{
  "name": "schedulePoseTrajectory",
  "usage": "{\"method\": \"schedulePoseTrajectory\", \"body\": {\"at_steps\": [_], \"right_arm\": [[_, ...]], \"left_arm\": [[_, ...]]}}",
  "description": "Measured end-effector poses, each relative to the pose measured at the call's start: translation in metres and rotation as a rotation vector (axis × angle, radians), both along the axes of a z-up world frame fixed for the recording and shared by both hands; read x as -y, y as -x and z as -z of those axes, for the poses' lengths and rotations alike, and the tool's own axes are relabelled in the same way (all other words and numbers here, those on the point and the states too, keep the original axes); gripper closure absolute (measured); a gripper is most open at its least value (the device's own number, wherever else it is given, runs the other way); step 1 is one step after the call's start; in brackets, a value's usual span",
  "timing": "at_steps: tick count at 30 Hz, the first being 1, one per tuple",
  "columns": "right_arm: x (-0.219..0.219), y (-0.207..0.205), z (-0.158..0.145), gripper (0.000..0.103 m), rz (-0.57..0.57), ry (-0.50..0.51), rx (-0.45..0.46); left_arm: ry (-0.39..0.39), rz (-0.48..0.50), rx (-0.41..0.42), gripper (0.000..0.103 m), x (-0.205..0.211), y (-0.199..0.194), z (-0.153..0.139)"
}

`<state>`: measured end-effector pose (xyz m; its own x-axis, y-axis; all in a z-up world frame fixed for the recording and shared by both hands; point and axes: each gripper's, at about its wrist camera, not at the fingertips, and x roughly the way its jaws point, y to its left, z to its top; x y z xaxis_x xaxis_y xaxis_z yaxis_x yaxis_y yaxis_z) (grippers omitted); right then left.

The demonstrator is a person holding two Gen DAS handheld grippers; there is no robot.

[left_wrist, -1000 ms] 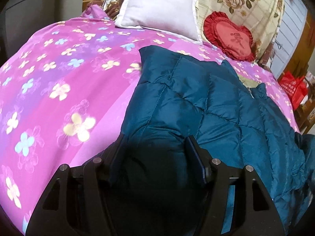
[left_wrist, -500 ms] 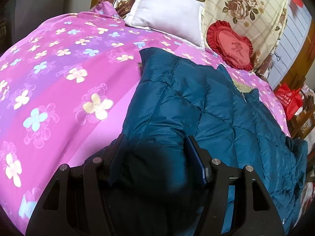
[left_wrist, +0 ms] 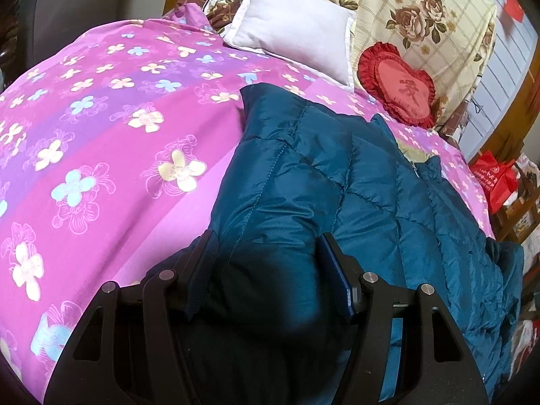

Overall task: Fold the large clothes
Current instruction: 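Move the right tool to the other sleeve cuff and grasp it, then carry the sleeve with the right tool across the jacket body and release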

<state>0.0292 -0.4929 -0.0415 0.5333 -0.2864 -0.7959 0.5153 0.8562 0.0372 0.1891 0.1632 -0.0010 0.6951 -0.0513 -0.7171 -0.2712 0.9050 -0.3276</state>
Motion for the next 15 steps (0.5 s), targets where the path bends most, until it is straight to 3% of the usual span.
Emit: {"method": "schedulePoseTrajectory", "body": {"at_steps": [1,3,4,8,12,15], "right_arm": [[0.000,0.002,-0.001,0.049,-0.007,-0.002,0.019],[0.000,0.007,-0.008,0.082,-0.036,-0.092,0.091],[0.001,0.009,-0.011,0.087,-0.029,-0.098,0.112],[0.002,0.030,-0.041,0.090,0.070,0.017,0.233],[0.010,0.066,-0.072,0.090,0.276,0.206,0.329],[0.001,0.072,-0.083,0.090,0.285,0.265,0.361]], "left_arm": [[0.002,0.000,0.000,0.042,0.000,0.000,0.000],[0.004,-0.003,0.001,0.042,-0.001,0.000,0.001],[0.003,-0.004,0.000,0.042,-0.001,0.000,0.000],[0.004,-0.005,0.001,0.041,-0.001,0.000,0.001],[0.008,-0.006,0.003,0.041,-0.001,0.000,0.001],[0.008,-0.007,0.003,0.041,-0.001,0.000,0.001]]}}
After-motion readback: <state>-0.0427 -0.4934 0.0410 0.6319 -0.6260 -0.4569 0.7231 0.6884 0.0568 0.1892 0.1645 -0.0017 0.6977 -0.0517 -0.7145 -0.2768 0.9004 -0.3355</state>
